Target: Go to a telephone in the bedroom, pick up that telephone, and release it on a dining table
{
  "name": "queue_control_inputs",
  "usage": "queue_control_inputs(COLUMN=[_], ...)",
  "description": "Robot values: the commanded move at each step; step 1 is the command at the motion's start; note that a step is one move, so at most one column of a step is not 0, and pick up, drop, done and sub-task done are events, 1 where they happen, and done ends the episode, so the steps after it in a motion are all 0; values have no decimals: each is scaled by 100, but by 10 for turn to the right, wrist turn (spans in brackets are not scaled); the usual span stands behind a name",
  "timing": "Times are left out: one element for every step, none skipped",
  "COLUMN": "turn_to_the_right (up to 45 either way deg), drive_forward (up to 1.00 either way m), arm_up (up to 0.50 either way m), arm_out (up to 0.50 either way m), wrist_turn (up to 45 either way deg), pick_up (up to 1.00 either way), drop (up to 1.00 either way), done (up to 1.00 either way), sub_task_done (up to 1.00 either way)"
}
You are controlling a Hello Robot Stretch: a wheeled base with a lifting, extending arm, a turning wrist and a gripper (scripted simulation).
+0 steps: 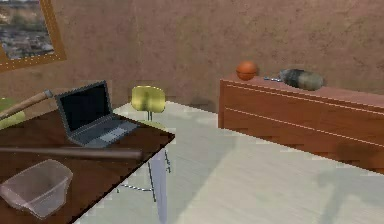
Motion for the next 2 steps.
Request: queue_control_inputs(turn_to_the_right=[180,-450], drive_forward=[0,0], arm_up=[0,0], arm_out=[0,0], wrist_turn=[0,0], pick_up=[0,0], drop=[0,0], done=[0,0], sub_task_done=[0,0])
